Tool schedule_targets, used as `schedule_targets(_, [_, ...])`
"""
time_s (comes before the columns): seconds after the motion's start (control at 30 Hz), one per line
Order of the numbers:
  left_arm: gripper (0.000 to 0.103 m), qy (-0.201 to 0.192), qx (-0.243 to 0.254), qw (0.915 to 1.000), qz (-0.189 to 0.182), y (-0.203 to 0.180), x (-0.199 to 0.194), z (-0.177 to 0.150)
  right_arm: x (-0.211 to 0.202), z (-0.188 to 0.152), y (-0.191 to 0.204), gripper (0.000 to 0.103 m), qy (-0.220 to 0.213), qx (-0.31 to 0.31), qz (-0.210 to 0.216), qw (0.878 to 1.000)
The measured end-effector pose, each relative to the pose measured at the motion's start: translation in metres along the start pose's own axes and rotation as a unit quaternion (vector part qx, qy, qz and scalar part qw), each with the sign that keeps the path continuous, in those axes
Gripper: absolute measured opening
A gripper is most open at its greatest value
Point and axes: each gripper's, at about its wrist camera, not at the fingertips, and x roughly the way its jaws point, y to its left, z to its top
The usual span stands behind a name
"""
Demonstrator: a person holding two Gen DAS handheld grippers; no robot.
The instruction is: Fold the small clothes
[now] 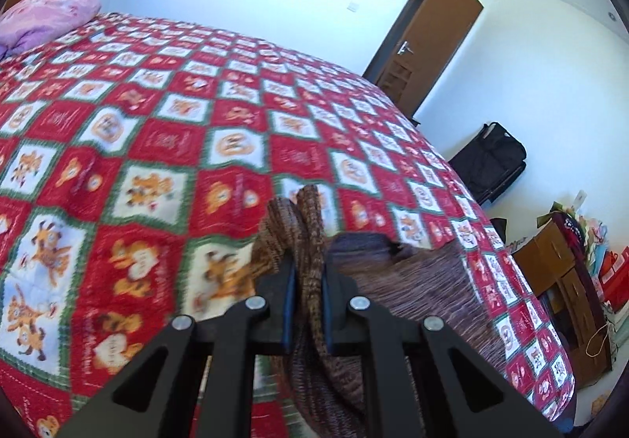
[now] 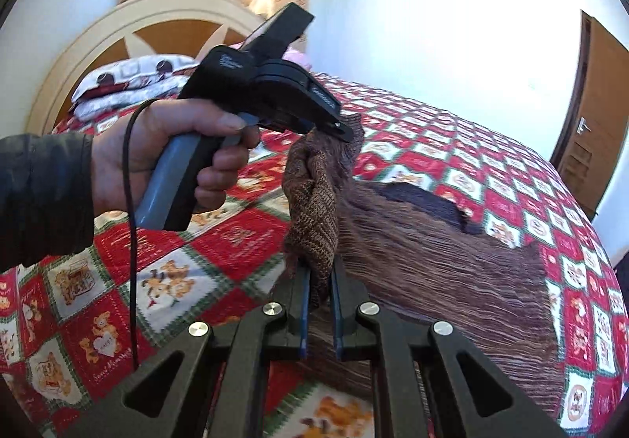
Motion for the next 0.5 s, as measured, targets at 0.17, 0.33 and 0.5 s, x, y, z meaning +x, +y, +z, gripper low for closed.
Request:
schedule_targets(0.17, [0.012, -0.002, 0.011, 0.9999, -0.007, -0.031, 0.01, 0.006, -0.013, -0.008, -0.028, 0.008, -0.006, 0.032, -0.01, 0.999])
schedule_targets(0.33, [0.012, 0.001, 0.019, 0.9997, -0.013, -0.058, 0.025, 0.01, -0.021, -0.018, -0.052, 0.008, -0.006, 0.064, -0.018, 0.998])
schedule_targets(0.5, [0.012, 0.011, 0.035, 0.9991, -0.022, -0.085, 0.042, 0.011, -0.031, -0.029, -0.074, 0.008, -0.006, 0.094, -0.026, 0.995])
